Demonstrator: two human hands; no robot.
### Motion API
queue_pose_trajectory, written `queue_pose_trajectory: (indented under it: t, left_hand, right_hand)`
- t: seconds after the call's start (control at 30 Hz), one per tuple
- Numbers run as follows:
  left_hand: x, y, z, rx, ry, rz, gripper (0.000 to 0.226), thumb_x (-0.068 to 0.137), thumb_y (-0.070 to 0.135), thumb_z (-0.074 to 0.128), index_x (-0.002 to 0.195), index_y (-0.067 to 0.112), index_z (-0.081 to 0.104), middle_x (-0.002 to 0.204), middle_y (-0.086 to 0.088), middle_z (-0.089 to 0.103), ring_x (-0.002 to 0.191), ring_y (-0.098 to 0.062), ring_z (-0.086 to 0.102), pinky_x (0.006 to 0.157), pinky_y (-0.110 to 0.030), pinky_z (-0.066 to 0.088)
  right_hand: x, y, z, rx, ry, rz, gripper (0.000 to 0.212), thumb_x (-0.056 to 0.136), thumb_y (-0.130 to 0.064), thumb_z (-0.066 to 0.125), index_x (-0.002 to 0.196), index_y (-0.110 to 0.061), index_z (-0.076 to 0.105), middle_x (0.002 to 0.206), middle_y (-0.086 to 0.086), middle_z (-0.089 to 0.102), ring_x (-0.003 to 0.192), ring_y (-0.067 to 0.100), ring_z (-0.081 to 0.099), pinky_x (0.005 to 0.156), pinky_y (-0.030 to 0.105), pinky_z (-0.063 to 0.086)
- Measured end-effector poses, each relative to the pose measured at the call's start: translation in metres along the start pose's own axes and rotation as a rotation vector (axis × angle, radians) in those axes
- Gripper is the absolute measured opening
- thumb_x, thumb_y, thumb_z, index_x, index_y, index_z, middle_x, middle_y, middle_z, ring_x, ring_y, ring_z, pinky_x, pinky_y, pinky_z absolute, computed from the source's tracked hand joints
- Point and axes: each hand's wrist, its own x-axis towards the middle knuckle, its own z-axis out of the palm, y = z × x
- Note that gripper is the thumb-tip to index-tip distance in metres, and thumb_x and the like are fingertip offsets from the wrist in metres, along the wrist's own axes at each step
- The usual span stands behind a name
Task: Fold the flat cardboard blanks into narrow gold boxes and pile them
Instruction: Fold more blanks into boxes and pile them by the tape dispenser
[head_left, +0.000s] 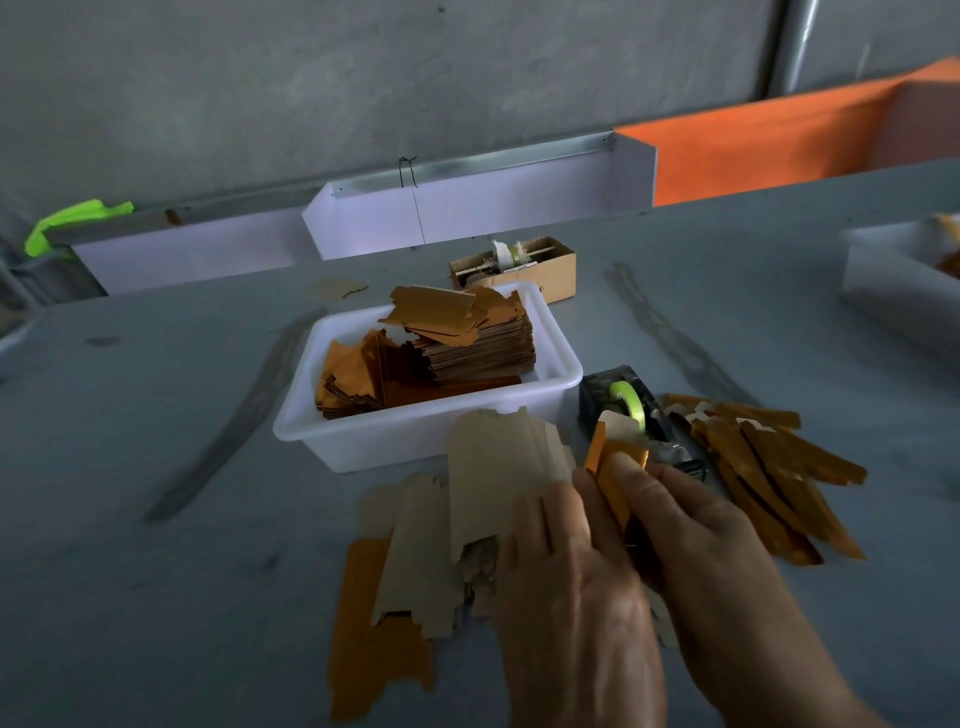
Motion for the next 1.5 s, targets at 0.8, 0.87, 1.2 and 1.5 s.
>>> queue_pose_trajectory:
  t: [0.8, 0.87, 1.2, 1.5]
  left_hand:
    - [0.025, -0.038, -0.008, -1.289, -0.295, -0.653, 0.004, 0.084, 0.013, 0.069, 0.083, 0.009, 0.070, 0.068, -0.001, 0.068, 0.055, -0.008, 0.060, 0.047, -0.016, 0.045]
    - [0.026, -0.039, -0.006, -1.320, -0.303, -0.671, 0.002, 0.083, 0.010, 0.070, 0.082, 0.008, 0.070, 0.068, -0.002, 0.067, 0.055, -0.008, 0.059, 0.046, -0.016, 0.044]
    - [0.028, -0.039, -0.009, -1.464, -0.332, -0.731, 0.003, 0.079, 0.000, 0.068, 0.079, 0.002, 0.067, 0.070, -0.006, 0.066, 0.054, -0.010, 0.066, 0.049, -0.018, 0.051]
    - [0.029, -0.039, -0.010, -1.541, -0.332, -0.777, 0.011, 0.079, -0.005, 0.067, 0.070, 0.003, 0.066, 0.068, -0.007, 0.071, 0.062, -0.018, 0.071, 0.053, -0.025, 0.057]
  right_hand:
    - [0.071, -0.021, -0.077, -0.836, 0.243, -0.076, 0.019, 0.089, -0.024, 0.059, 0.096, -0.012, 0.071, 0.098, 0.012, 0.068, 0.073, 0.015, 0.059, 0.059, 0.019, 0.041]
    - [0.075, -0.015, -0.079, -0.785, 0.167, 0.015, 0.031, 0.093, -0.025, 0.054, 0.123, -0.021, 0.060, 0.127, 0.002, 0.059, 0.102, 0.012, 0.059, 0.083, 0.018, 0.045]
    - [0.085, -0.007, -0.074, -0.756, 0.093, 0.038, 0.007, 0.082, -0.024, 0.070, 0.077, -0.020, 0.069, 0.074, 0.000, 0.067, 0.069, 0.012, 0.065, 0.058, 0.023, 0.048]
    - [0.072, 0.005, -0.071, -0.454, 0.226, -0.076, 0.005, 0.085, -0.017, 0.065, 0.081, -0.017, 0.068, 0.075, 0.005, 0.067, 0.062, 0.012, 0.065, 0.050, 0.017, 0.046]
